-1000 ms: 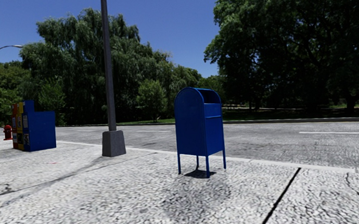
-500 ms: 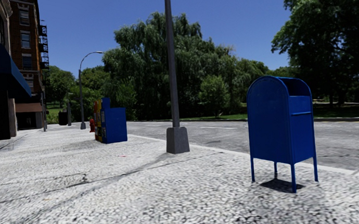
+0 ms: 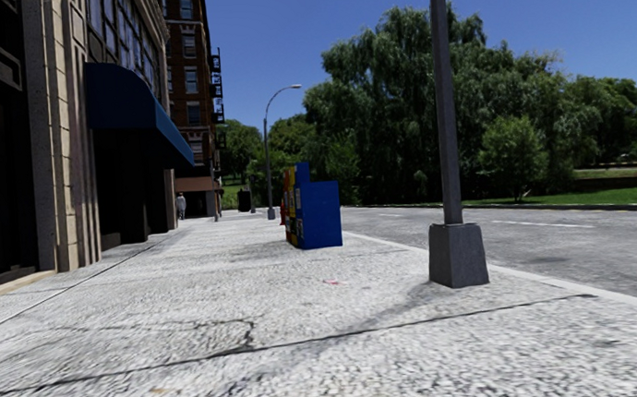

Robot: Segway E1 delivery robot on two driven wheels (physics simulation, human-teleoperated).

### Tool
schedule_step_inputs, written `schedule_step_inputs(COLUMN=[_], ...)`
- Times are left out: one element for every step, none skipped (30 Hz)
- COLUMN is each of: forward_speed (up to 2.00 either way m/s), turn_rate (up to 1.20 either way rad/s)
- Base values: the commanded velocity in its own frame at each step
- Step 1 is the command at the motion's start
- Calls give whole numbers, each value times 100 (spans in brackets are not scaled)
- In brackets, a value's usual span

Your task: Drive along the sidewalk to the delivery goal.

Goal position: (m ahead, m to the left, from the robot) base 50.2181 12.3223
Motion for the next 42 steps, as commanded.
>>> schedule_step_inputs(forward_speed=[200, 200, 200, 200, 200, 200, 200, 200, 200, 200, 200, 200, 200, 200, 200, 200, 200, 200, 200, 200, 200, 200, 200, 200, 200, 200, 200, 200, 200, 200, 200, 200, 200, 200, 200, 200, 200, 200, 200, 200, 200, 200], turn_rate=[75, 75, 75, 75, 75, 75, 75, 75, 75, 74, 73, 66, 0, 0, 0, 0, 0, 0, 0, 0, 0, 0, 0, 0, 0, 0, 0, 0, 0, 0, 0, 0, 0, 0, 0, 0, 0, 0, 0, 0, 0, 0])
